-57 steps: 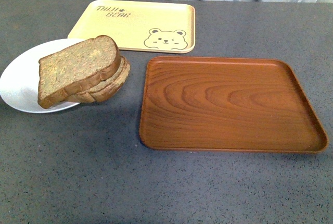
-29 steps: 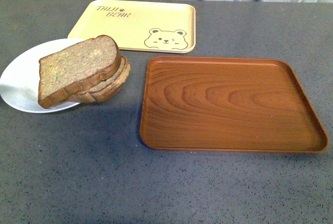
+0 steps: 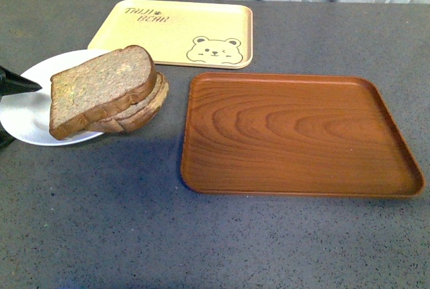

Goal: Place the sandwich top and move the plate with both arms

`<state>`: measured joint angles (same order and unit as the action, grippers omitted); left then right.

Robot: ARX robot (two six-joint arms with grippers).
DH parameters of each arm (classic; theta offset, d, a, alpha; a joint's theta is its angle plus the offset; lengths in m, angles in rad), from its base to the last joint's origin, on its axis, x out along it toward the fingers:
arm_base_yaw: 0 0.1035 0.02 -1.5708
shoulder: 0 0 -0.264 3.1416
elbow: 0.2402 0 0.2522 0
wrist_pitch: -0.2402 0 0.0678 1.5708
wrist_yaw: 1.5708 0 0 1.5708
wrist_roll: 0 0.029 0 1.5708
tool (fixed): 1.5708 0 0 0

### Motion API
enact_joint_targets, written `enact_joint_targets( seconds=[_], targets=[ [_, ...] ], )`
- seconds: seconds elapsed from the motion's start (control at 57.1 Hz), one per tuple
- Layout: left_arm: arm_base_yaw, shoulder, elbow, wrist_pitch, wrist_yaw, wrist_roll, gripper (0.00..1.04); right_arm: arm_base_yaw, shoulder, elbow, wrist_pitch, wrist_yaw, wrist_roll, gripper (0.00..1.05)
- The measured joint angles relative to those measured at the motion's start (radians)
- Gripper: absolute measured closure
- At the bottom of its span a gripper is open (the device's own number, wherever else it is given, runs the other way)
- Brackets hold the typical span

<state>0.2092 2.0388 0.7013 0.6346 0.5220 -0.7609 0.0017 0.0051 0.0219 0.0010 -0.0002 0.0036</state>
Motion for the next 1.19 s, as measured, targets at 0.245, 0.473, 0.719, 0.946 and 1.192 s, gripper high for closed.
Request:
enact_joint_targets(
  seconds=[0.245,0.473,0.719,0.946,1.192],
  targets=[
    [-0.012,0.027,0.003,0.056,0.004,-0.074,0.09,0.0,0.0,0.0,0.0,0.0,0.0,0.09],
    [-0.01,0.037,-0.005,0.076,0.01,-0.101,0.09,0.0,0.0,0.0,0.0,0.0,0.0,0.09],
    [-0.006,0.038,-0.037,0.082,0.023,-0.1,0.3,0.0,0.0,0.0,0.0,0.0,0.0,0.09],
    [-0.001,0.045,-0.074,0.095,0.032,-0.111,0.65,0.0,0.0,0.0,0.0,0.0,0.0,0.09],
    [0.019,0.027,-0.104,0.119,0.089,-0.142,1.02,0.0,0.0,0.0,0.0,0.0,0.0,0.09]
  ],
)
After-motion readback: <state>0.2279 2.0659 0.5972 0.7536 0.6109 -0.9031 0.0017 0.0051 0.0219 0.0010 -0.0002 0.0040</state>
